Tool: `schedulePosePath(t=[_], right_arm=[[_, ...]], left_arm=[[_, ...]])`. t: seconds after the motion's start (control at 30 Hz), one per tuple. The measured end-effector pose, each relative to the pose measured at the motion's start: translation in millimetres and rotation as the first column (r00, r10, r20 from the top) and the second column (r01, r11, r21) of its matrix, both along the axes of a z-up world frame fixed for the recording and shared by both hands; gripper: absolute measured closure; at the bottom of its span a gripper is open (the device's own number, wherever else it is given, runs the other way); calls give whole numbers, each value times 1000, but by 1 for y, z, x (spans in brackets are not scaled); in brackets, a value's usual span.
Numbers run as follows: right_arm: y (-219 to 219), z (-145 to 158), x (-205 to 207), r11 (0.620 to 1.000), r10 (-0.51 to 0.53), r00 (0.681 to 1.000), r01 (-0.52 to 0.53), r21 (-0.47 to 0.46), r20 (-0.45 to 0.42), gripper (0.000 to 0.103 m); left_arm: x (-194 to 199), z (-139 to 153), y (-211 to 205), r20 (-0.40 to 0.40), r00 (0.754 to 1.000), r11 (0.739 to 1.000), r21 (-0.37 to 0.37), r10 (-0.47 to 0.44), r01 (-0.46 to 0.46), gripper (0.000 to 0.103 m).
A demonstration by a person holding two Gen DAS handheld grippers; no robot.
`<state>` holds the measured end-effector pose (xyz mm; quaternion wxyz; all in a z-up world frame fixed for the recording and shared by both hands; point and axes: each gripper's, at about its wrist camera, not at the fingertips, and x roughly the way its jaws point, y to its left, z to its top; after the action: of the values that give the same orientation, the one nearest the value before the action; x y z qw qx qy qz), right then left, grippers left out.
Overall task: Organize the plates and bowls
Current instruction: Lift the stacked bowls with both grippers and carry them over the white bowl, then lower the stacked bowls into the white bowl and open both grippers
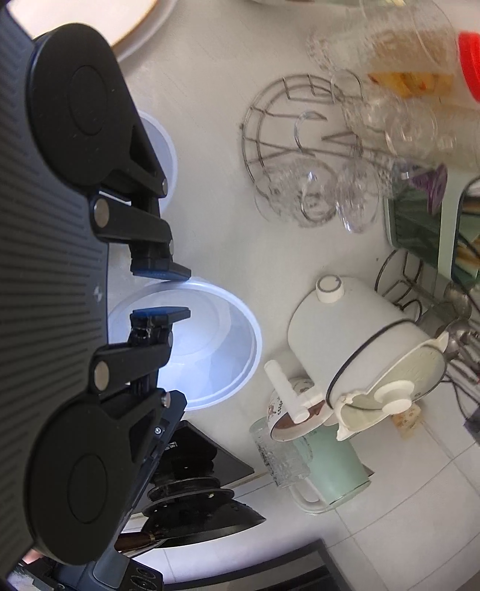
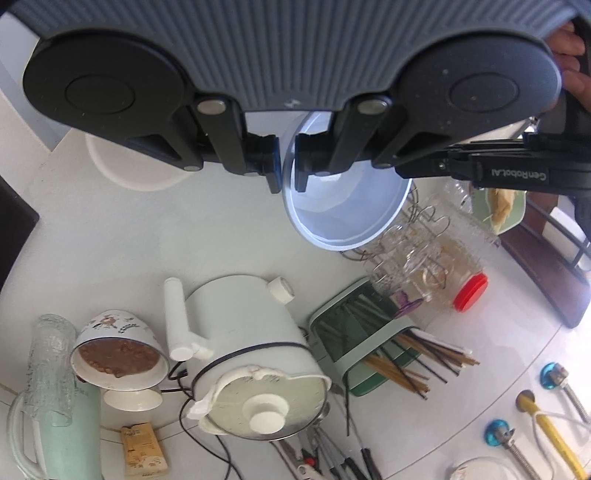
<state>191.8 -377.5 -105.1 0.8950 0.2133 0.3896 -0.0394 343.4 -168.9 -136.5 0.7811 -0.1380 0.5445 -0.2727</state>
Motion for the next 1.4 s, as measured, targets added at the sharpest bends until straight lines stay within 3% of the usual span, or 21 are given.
schedulePosePath(t=[0.5, 0.93, 1.2, 1.4], right_arm=[[44, 0, 18, 989, 149, 988, -149, -10, -29, 93], [74, -24, 35, 973, 232, 963, -228, 44, -135, 93], [88, -46, 41, 966, 260, 943, -253, 62, -207, 91], [92, -54, 42, 966, 257, 935, -252, 53, -246, 90]], left_arm=[[-25, 3, 59, 7, 986, 986, -4, 166, -166, 87], [-41, -10, 98, -31, 961, 961, 28, 275, -274, 87], [-47, -31, 107, -83, 948, 952, 56, 306, -302, 87], [-46, -34, 101, -81, 954, 954, 110, 288, -279, 87]])
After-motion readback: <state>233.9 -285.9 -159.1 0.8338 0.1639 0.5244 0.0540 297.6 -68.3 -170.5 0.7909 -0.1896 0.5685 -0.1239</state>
